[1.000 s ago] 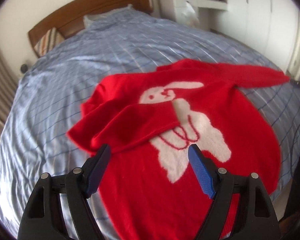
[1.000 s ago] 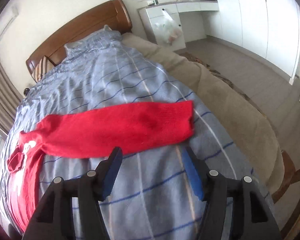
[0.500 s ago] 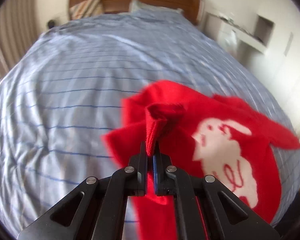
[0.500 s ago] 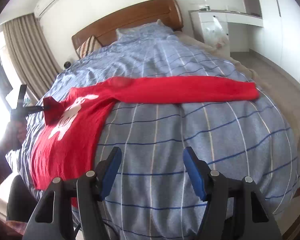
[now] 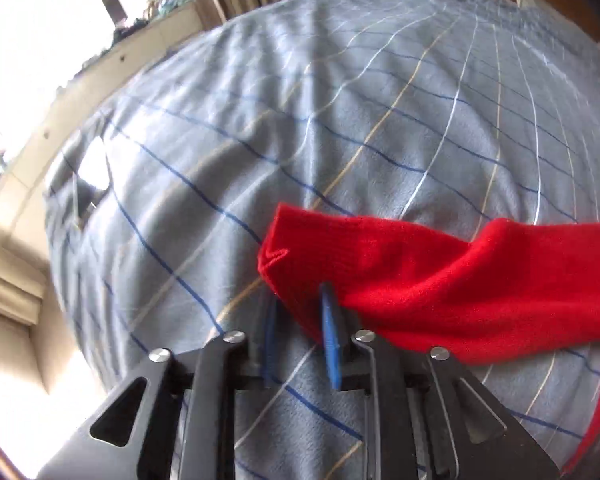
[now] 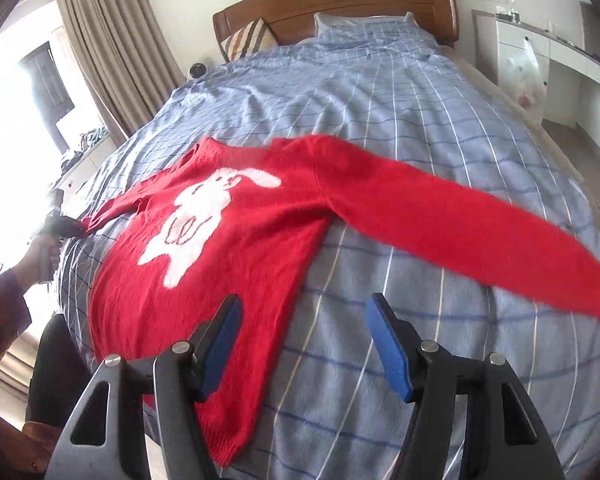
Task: Fold small clothes
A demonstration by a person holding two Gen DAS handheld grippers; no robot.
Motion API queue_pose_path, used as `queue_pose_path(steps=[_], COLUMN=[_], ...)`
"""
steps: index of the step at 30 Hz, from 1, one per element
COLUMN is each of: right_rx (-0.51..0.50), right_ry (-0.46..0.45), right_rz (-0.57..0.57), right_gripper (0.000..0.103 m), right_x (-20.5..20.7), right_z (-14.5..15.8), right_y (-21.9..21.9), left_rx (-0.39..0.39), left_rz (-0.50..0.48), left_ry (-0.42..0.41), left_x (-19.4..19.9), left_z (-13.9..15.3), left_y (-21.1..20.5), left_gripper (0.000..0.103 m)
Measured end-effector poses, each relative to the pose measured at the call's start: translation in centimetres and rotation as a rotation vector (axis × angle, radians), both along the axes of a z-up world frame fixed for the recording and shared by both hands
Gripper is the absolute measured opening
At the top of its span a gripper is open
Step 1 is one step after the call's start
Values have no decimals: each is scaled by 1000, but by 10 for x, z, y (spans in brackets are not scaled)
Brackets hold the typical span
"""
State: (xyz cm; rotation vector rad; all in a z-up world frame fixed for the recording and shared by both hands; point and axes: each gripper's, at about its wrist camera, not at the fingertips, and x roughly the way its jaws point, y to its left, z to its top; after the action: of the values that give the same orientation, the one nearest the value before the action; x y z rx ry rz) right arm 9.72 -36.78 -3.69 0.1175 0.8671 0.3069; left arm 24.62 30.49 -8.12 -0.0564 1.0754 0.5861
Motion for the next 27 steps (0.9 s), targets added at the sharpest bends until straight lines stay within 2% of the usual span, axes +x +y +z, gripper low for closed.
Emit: queue_pose_path(steps=[1, 2, 3, 4, 5, 8, 9, 13, 15, 17, 19, 20, 21, 22, 23, 24, 26, 27], right_rx=[-12, -16, -16, -15, -13, 14, 25, -81, -72, -54, -53, -51, -60, -79, -97, -124, -198, -240], right_ry=[2, 3, 6, 10, 20, 115, 157, 251, 269, 300, 324, 345, 370, 375, 366, 345, 262, 181], right_rz=[18, 35, 55, 73, 96, 192, 227, 263, 293, 337, 371, 383, 398, 415, 443, 475, 492, 482], right_gripper=[69, 72, 77, 77, 77, 77, 77, 77, 77, 77, 77, 77, 69, 51, 39, 8, 7, 7], right_x=[17, 35, 58, 83, 112, 198, 225, 297, 314, 327, 336, 338, 339, 335, 330, 323, 305, 294], right_z=[9, 18, 26, 32, 35, 29, 22, -12, -24, -35, -49, -56, -64, -68, -68, -65, -47, -31], right_y=[2, 3, 4, 7, 10, 31, 40, 71, 77, 82, 90, 95, 100, 106, 113, 118, 123, 123], left_rx=[48, 72, 73, 46, -13, -248, -293, -289, -388, -489, -502, -467, -407, -356, -354, -356, -217, -160], left_rz=[-37, -91, -156, -225, -308, -558, -619, -737, -794, -870, -937, -964, -999, -1060, -1131, -1175, -1253, -1258], left_ry=[-33, -92, -149, -182, -190, -138, -119, -70, -13, 83, 204, 257, 279, 271, 264, 263, 144, 81], left_x=[1, 2, 6, 14, 29, 88, 109, 182, 208, 224, 226, 224, 219, 208, 196, 185, 155, 145], left_z=[17, 36, 53, 65, 74, 75, 72, 51, 35, 12, -12, -23, -28, -27, -23, -18, 1, 9], left_y=[-13, -27, -45, -62, -82, -149, -173, -242, -261, -276, -290, -298, -304, -309, -314, -316, -319, -317], left_gripper=[52, 69, 78, 81, 84, 86, 87, 87, 89, 89, 88, 82, 71, 59, 17, 8, 8, 8])
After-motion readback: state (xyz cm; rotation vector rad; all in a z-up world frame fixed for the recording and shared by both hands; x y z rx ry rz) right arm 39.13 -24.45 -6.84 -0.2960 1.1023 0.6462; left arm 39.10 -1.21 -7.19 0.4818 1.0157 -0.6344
